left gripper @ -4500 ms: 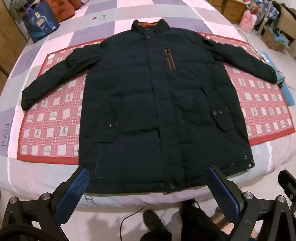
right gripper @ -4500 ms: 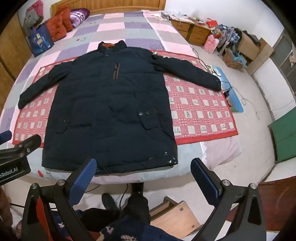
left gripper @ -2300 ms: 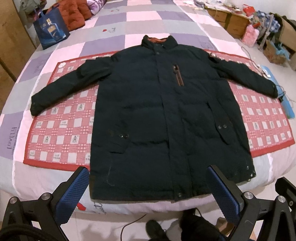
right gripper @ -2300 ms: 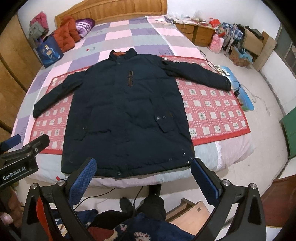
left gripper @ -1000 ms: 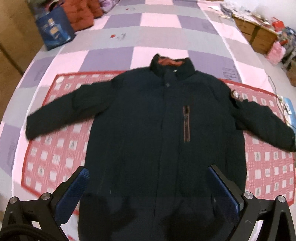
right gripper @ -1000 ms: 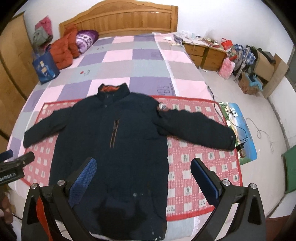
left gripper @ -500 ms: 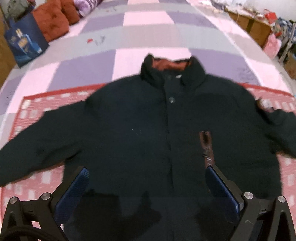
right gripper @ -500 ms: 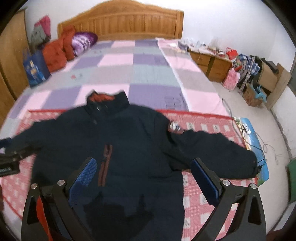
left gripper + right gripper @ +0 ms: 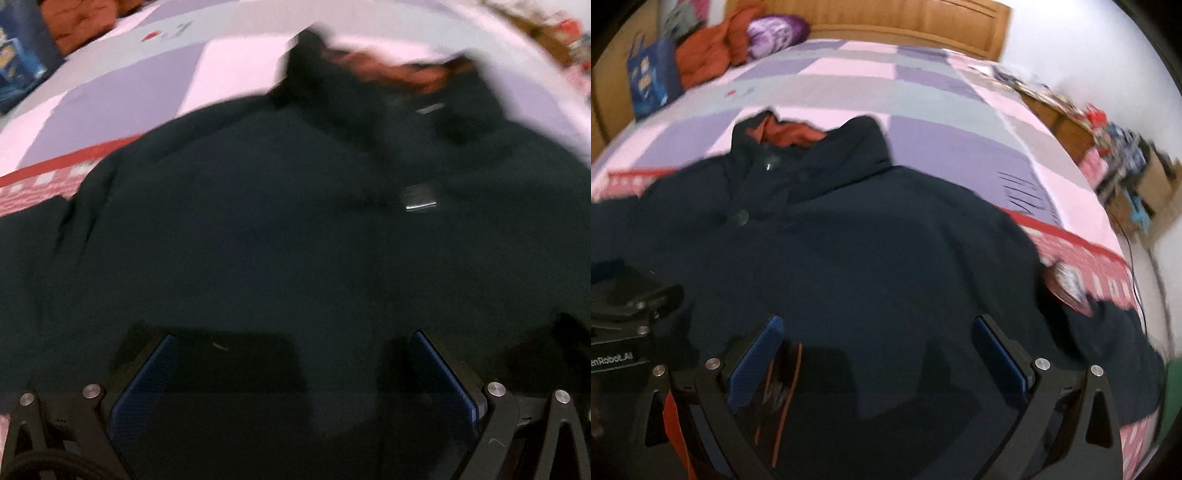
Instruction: Fold large clothes
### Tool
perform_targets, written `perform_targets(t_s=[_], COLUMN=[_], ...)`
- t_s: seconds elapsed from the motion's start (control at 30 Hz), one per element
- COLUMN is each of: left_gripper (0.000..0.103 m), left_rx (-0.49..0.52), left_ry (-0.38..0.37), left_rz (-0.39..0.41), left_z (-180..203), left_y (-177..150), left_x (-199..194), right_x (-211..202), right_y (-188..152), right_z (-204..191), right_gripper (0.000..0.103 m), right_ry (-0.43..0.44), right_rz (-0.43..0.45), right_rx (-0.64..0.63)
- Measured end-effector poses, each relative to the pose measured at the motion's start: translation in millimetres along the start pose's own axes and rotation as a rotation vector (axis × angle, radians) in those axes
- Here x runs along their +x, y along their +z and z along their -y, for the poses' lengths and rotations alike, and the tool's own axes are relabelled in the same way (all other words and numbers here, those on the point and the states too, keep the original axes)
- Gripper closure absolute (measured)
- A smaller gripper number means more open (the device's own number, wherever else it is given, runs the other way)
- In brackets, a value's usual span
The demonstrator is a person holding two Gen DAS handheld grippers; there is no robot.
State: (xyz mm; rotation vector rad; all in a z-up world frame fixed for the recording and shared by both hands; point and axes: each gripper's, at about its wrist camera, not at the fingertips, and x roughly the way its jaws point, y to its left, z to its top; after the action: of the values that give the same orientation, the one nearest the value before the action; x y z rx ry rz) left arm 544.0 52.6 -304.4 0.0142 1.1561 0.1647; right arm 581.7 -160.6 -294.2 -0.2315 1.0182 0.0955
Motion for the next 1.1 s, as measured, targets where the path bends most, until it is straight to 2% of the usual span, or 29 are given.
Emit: perform_targets(t_s=[0.03,0.07,0.1,0.13,0.17,0.2,0.27,0.37,0.43,0.5,0.57,0.63,0.67,0.7,0.73,0.8,0.9,0.97,1.0,1.03,1.1], left_gripper=[0.0,0.0,0.0,0.0,0.0,0.0,0.0,0.0,0.0,0.0,0.0,0.0,0.0,0.0,0.0,0.0,0.0,0.0,0.0,0.0,0.0], left_rx=[-0.023,-0.061,-0.054,-0.039,-0.038,-0.028,-0.027,-0.096,-0.076,-0.009,0.03,0.057,0.055,0.033,0.007,-0.04,-0.095,-0.114,-0.108,-0.088,-0.024], left_ry=[-0.008,-0.075,-0.05,-0.019,-0.034,-0.032,0.023,0.049,0.011,-0.046,-0.1,-0.094,-0.093,-0.078,-0.045,0.015,0.095,0.062,0.016,-0.019,-0.082], left_rz=[-0.002,0.043,0.07,0.099,0.112,0.122,0.144,0.122,0.12,0.138,0.121,0.095,0.1,0.105,0.095,0.075,0.042,0.044,0.058,0.07,0.08], left_z=[-13,-35,-45,-59,-71,-79,-92,-98,-79,-47,-32,-33,-40,-59,-75,-111,-147,-141,-126,-111,-75], left_y=[-1,-3,-3,-3,-3,-3,-2,-2,-11,-33,-60,-85,-92,-102,-106,-114,-133,-145,-157,-166,-186], left_x=[11,15,17,18,19,21,21,18,4,-19,-35,-35,-37,-39,-38,-38,-49,-64,-79,-89,-107], right_x=[14,25,38,42,45,47,48,49,45,27,4,-9,-10,-13,-16,-16,-24,-41,-52,-60,-80], right_y=[-2,-4,-11,-17,-24,-30,-41,-43,-40,-45,-56,-78,-91,-109,-119,-138,-166,-179,-181,-182,-186], right_z=[-1,4,22,45,78,101,136,131,121,106,78,44,35,38,50,102,174,192,186,175,129], right_gripper=[0.0,0.0,0.0,0.001,0.0,0.0,0.001,0.001,0.001,0.001,0.001,0.001,0.001,0.001,0.001,0.001,0.001,0.001,0.001,0.001,0.001], right_ry=[-0.033,-0.069,-0.073,-0.026,-0.013,-0.064,-0.057,-0.104,-0.167,-0.09,-0.004,0.054,0.043,0.021,0.016,-0.023,-0.175,-0.23,-0.219,-0.188,-0.083], right_rz=[-0.009,-0.03,-0.047,-0.033,-0.02,-0.015,0.006,0.015,0.009,0.037,0.067,0.05,0.04,0.055,0.058,0.01,-0.071,-0.086,-0.07,-0.052,-0.003], right_rx=[-0.043,-0.058,-0.038,0.027,0.113,0.155,0.178,0.083,0.111,0.143,0.121,-0.002,-0.056,-0.086,-0.059,0.092,0.271,0.329,0.329,0.318,0.242])
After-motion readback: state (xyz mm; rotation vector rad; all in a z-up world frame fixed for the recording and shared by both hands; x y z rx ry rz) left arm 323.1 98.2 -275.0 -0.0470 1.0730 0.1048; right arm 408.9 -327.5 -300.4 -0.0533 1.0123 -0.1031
